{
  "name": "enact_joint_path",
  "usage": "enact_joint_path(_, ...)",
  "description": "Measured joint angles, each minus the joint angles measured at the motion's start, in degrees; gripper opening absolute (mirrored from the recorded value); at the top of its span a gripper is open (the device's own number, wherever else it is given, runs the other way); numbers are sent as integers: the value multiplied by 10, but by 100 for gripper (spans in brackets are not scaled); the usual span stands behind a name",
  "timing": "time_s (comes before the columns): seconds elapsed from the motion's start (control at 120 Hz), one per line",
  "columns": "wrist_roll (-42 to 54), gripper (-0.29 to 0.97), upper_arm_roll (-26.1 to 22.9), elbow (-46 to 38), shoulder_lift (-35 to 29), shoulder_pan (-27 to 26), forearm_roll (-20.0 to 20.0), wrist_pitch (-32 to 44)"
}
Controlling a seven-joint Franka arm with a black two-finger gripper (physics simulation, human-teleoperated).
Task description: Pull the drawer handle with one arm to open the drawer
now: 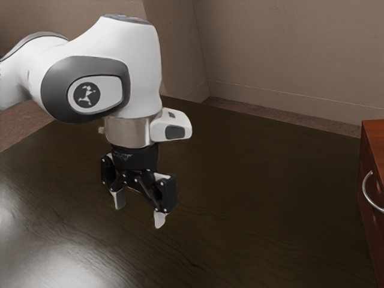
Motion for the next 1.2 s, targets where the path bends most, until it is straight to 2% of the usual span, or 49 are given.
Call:
enact_joint_path(0.15,-12,68,0,1,-1,0,-14,63)
enact_joint_path(0.233,-20,68,15,2,1,4,-45,77)
enact_joint_path(0.375,-31,68,22,99,73,11,-66,93)
enact_joint_path(0.475,-37,68,22,134,108,31,-73,108)
enact_joint_path(0.517,-39,68,5,138,116,54,-75,123)
enact_joint_path(0.592,-45,68,-57,143,129,126,-79,145)
enact_joint_path(0.667,-50,68,-80,184,176,155,-86,160)
enact_joint_path(0.967,-74,68,-88,198,225,95,-127,236)
enact_joint_path(1.1,-86,68,-89,261,289,88,-157,260)
enact_joint_path(1.2,-95,68,-88,254,287,75,-169,277)
